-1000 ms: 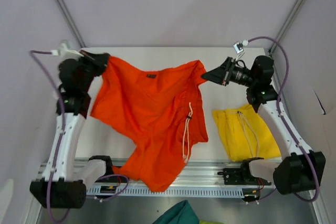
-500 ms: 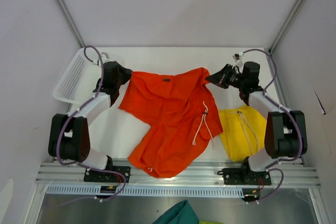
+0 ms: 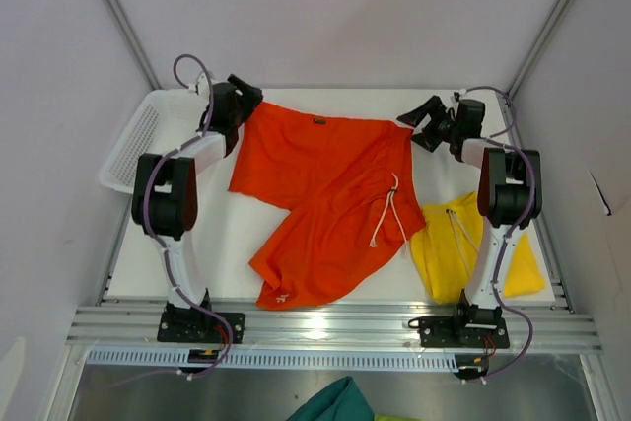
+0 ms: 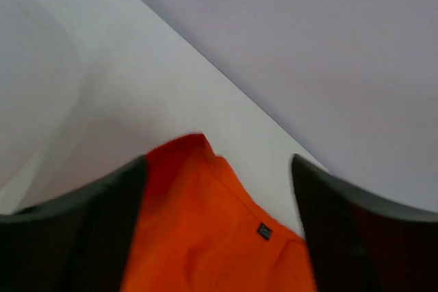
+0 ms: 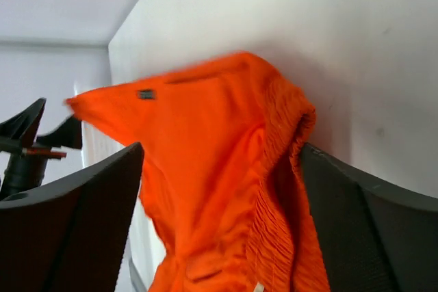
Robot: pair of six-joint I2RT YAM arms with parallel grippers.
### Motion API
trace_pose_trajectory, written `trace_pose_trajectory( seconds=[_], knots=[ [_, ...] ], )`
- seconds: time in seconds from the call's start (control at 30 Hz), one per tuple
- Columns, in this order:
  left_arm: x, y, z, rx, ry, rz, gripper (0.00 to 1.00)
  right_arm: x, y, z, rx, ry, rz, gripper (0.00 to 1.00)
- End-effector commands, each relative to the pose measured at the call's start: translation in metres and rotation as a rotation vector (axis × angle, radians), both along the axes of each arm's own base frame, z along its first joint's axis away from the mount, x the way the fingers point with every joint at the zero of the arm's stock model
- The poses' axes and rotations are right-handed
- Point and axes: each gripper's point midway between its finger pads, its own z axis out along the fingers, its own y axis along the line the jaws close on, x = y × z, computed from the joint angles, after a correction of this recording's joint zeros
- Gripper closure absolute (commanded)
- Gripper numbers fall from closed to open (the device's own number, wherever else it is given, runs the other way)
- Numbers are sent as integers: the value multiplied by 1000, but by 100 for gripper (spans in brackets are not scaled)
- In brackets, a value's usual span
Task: Fold and stack the shorts
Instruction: Flatten the shorts out
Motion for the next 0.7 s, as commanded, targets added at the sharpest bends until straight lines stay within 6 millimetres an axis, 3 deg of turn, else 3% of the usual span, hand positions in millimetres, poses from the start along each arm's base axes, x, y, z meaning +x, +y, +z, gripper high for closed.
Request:
trace_pose_trajectory(
  seconds=[0.0,0.1,0.13,0.17,0.3,0.33,0.37,0.43,0.47,0.5,0.53,0.57,0.6,0.67],
  knots=[
    [27,4,26,-59,-47,0,1,34,-26,34,-67,-83,-115,1],
    [23,9,44,-18,-68,0,1,34,-36,51,-127,-108,-129,1],
    [16,10,63,-7,-97,-1,1,30,-37,55,-158,-124,-118,1],
    [10,11,68,18,-102,-14,1,24,-37,68,-171,-142,-112,1],
    [-19,0,109,79,-131,-86,1,-6,-31,69,-241,-114,-60,5],
    [-31,-6,101,94,-78,-107,1,-16,-31,59,-283,-72,-41,10],
    [-45,-10,115,122,-91,-135,1,-23,-25,65,-302,-82,-22,13],
    [-70,-23,103,150,-36,-176,1,-34,-23,57,-332,-65,-14,15],
    [-85,-25,126,165,-80,-183,1,-36,-21,62,-329,-81,-10,15],
    [-98,-31,127,173,-72,-204,1,-37,-20,59,-318,-77,-4,17],
    [-113,-31,106,181,-20,-216,1,-37,-17,61,-293,-75,16,18],
    [-124,-31,110,179,-26,-221,1,-36,-14,62,-267,-66,27,20],
    [-141,-35,132,171,-77,-237,1,-33,-12,53,-249,-49,42,24],
    [-166,-39,117,179,-47,-265,1,-27,-8,55,-233,-55,47,27]
  ],
)
